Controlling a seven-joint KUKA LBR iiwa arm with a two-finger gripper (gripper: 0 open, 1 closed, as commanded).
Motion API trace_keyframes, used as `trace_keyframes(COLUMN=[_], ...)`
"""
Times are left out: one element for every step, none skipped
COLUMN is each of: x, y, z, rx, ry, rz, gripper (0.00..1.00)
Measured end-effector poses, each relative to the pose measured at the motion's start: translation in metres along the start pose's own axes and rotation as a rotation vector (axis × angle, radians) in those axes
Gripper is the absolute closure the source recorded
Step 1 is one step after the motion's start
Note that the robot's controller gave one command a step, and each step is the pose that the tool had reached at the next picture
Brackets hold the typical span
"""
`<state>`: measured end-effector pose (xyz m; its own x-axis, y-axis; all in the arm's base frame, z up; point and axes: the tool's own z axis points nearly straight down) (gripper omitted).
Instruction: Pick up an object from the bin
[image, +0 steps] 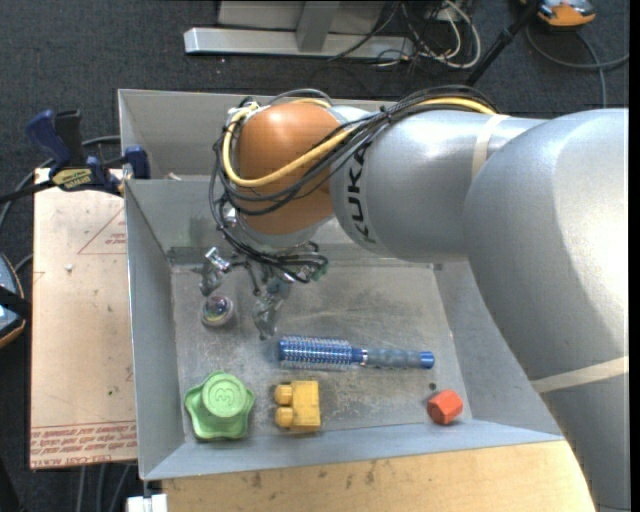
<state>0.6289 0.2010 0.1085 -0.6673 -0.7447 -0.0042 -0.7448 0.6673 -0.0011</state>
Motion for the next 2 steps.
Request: trace_keyframes(x=[-0.0027, -0.0042], y=[0.0046, 0.0043], z=[0.034, 0.0323], rx=[0.002, -0.001], ry=[-0.003, -0.002], rz=[-0.212, -0.208], gripper=[0.0, 0.0])
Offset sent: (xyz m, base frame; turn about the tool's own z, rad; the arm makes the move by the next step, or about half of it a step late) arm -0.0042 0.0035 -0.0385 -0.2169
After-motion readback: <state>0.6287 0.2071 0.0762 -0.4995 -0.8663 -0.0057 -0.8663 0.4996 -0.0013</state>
